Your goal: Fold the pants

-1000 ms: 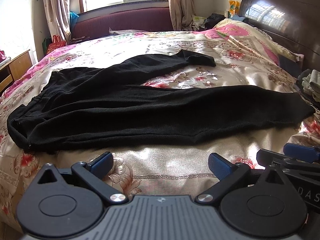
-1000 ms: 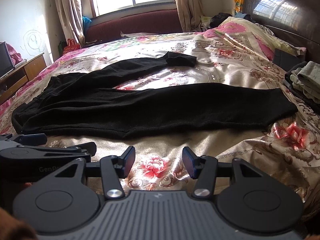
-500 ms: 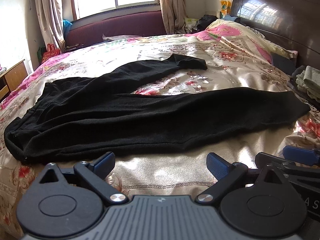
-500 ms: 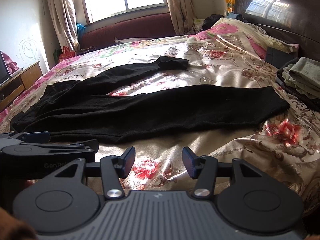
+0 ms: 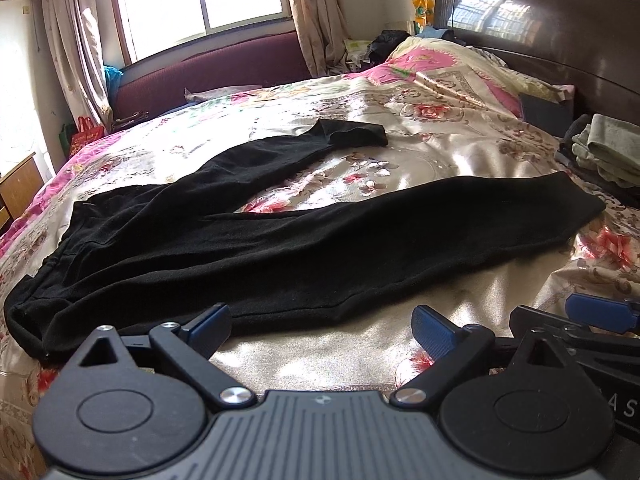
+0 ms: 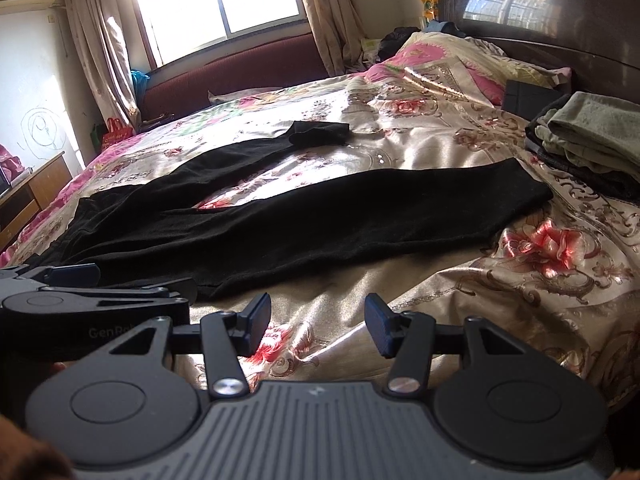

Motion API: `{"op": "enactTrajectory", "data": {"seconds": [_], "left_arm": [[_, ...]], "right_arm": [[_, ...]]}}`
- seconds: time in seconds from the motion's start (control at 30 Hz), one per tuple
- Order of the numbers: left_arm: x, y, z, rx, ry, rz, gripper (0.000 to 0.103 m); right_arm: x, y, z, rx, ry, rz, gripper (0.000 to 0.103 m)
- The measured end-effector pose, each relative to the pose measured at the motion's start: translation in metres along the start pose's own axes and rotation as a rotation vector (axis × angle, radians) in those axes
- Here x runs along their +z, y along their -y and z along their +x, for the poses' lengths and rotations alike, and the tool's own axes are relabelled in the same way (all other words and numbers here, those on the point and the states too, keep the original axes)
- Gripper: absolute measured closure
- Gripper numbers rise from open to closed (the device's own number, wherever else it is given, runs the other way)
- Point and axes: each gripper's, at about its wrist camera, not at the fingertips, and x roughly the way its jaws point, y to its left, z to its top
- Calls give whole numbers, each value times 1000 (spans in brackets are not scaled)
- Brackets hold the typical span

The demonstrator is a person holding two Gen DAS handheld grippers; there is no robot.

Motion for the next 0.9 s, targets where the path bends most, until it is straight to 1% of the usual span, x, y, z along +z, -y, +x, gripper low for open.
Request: {"op": "enactTrajectory", "data": {"seconds": [0.9], "left_arm": [[-2, -2, -2, -14, -1, 2, 0]], "right_arm": [[0, -2, -1, -4, 7, -13, 50]]}}
